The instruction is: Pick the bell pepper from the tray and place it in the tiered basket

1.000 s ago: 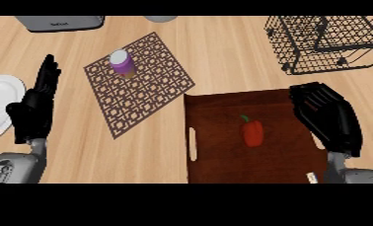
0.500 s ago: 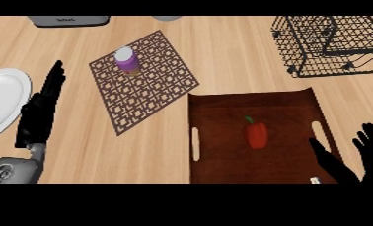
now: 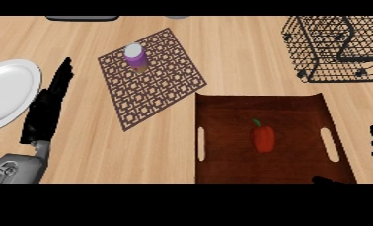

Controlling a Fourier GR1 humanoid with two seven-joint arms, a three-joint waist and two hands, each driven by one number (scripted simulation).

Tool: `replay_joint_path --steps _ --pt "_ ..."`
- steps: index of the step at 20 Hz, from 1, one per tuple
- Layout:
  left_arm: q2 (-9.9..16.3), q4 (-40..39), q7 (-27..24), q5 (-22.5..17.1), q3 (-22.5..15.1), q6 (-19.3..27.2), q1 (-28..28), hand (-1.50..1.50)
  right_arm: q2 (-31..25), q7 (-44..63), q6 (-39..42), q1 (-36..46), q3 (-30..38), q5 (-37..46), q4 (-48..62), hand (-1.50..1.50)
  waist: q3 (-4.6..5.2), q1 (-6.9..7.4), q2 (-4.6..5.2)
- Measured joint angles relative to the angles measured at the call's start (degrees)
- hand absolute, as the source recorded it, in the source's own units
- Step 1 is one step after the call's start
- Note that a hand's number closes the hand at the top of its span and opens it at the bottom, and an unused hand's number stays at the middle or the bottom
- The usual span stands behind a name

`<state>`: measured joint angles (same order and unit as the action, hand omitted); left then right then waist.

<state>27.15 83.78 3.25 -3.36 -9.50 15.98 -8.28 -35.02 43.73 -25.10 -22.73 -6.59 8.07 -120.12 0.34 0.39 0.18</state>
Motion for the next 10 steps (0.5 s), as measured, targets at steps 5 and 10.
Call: replay_joint_path --steps 5,10 --pt "-0.8 -2.0 -1.0 0.5 0.2 -0.9 -1.3 0.0 -5.0 16.3 6.0 10.7 -0.2 0.3 -2.4 -1.5 -0.08 0.75 0.15" --pt "-1.2 -1.5 -0.5 0.9 0.5 -1.3 -1.5 0.0 -3.8 22.0 9.1 19.4 -3.2 0.2 1.7 -1.5 -0.16 1.16 0.11"
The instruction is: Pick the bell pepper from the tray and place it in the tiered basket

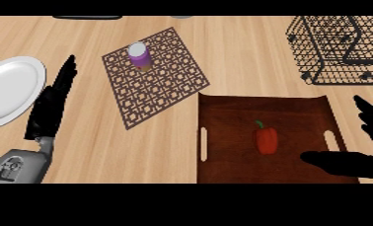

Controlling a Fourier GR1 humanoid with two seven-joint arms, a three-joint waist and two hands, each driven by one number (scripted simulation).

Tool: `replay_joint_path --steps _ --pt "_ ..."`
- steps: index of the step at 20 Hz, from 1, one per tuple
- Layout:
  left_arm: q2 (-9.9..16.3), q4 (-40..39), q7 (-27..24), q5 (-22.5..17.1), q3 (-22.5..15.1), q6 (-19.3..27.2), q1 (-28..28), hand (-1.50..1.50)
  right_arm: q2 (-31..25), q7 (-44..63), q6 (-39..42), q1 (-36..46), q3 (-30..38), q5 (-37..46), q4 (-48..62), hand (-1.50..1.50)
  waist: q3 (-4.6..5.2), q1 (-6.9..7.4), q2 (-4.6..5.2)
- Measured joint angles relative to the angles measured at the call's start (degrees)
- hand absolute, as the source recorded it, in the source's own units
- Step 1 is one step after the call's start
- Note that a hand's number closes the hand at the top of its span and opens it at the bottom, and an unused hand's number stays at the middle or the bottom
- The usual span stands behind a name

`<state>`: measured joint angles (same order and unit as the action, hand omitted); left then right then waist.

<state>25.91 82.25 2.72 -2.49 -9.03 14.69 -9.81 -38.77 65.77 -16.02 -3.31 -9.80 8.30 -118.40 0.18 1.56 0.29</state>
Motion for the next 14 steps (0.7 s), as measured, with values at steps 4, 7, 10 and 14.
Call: replay_joint_path --steps 4,7,10,14 --pt "-0.1 0.0 -1.3 0.0 0.6 -0.5 1.2 0.0 1.3 2.4 2.0 4.5 -1.5 -1.6 4.0 -1.5 -0.04 -0.03 -0.04" --pt "-0.6 -0.2 -0.6 0.7 0.5 -0.2 0.6 0.0 2.7 3.9 3.0 7.0 -4.3 -0.4 6.3 -1.5 -0.05 -0.26 -0.09" --pt "-1.2 -1.1 0.0 1.1 0.7 -0.1 -0.4 0.0 4.4 4.3 3.4 8.6 -6.4 0.4 8.8 -1.5 -0.06 -0.6 -0.12" --pt "-1.5 -1.1 0.3 1.5 1.1 -0.3 -0.4 0.0 6.6 4.7 3.6 10.1 -8.6 2.1 11.4 -1.5 -0.08 -0.83 -0.19"
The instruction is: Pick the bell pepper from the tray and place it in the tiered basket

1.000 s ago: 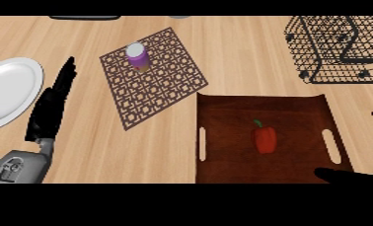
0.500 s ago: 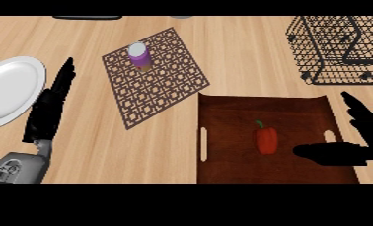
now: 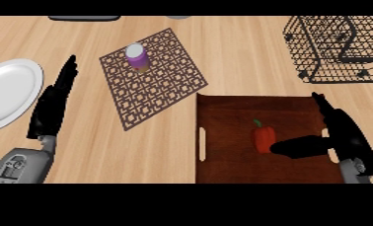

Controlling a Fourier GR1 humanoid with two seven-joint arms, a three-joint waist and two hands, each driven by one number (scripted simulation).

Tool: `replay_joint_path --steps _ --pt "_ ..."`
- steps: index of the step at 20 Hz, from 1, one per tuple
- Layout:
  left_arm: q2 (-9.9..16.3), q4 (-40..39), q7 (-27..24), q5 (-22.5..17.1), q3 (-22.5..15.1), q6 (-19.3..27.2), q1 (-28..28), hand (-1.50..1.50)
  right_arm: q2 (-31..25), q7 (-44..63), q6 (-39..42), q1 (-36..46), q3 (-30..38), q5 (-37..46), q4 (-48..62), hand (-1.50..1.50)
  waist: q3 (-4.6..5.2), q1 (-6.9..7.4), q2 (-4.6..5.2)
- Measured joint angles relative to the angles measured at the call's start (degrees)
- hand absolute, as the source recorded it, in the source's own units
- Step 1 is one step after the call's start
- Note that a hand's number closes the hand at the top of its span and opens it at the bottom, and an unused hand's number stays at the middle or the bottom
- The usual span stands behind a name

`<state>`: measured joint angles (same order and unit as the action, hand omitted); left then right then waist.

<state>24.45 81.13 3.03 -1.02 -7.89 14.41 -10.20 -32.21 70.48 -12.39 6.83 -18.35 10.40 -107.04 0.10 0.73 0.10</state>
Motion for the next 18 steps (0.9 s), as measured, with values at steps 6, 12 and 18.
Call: replay_joint_path --steps 6,12,18 --pt "-0.5 0.1 0.3 0.8 0.6 -0.1 0.2 0.0 1.6 0.5 0.8 0.1 -2.7 3.3 0.2 -1.5 0.0 -0.48 -0.13" --pt "-1.2 0.1 0.2 1.5 1.0 0.1 0.4 0.0 2.0 0.6 2.1 0.3 -4.2 6.9 1.7 -1.5 0.0 -0.57 -0.14" --pt "-1.1 1.2 0.3 1.9 1.5 -0.7 1.2 0.0 4.9 0.8 3.4 1.1 -5.2 10.7 3.4 -1.5 -0.01 -0.48 -0.18"
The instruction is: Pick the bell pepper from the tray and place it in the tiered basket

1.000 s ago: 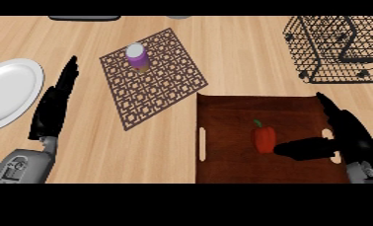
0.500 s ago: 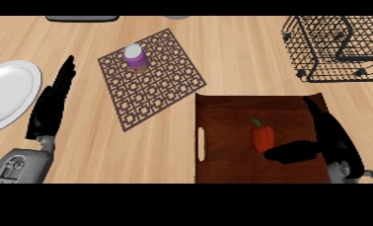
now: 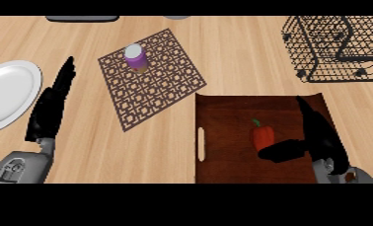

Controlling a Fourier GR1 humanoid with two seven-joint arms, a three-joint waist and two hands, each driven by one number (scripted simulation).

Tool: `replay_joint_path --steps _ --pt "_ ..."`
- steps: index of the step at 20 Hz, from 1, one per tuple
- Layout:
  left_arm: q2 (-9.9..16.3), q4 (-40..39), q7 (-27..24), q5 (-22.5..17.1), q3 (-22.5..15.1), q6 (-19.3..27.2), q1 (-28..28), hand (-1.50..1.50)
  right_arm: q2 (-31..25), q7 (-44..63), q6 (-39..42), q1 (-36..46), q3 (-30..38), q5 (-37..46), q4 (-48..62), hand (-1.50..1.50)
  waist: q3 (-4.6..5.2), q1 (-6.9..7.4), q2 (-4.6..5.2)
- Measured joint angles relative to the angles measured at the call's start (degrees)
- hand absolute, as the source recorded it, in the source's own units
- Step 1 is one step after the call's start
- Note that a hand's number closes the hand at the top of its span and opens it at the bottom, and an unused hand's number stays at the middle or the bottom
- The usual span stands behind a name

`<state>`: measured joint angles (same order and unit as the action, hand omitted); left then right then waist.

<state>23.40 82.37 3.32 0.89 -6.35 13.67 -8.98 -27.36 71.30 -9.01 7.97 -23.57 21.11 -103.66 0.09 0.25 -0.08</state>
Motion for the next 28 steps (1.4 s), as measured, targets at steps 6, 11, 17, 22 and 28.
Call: replay_joint_path --steps 6,11,17,22,28 --pt "-0.4 -0.2 -0.4 -0.1 0.6 -0.7 0.3 0.0 3.8 -0.2 1.2 0.9 0.5 1.7 3.4 -1.5 0.0 0.04 0.04" --pt "-0.8 -0.5 -1.1 0.6 1.0 -0.8 0.6 0.0 6.5 -0.8 1.9 -0.2 1.1 3.2 5.1 -1.5 -0.02 -0.16 0.04" --pt "-1.6 -0.6 -1.2 1.0 1.5 -1.1 0.8 0.0 9.2 -1.8 2.9 -1.7 2.2 5.0 6.7 -1.5 -0.04 -0.23 0.05" --pt "-1.9 -0.7 -0.2 1.7 2.1 -1.7 -0.3 0.0 12.6 -3.6 3.3 -0.7 4.0 5.9 11.2 -1.5 -0.07 -0.14 0.09" --pt "-1.9 -0.1 0.1 1.9 3.1 -3.1 0.2 0.0 16.2 -5.2 4.2 0.8 6.3 6.4 16.2 -1.5 -0.08 -0.05 0.1"
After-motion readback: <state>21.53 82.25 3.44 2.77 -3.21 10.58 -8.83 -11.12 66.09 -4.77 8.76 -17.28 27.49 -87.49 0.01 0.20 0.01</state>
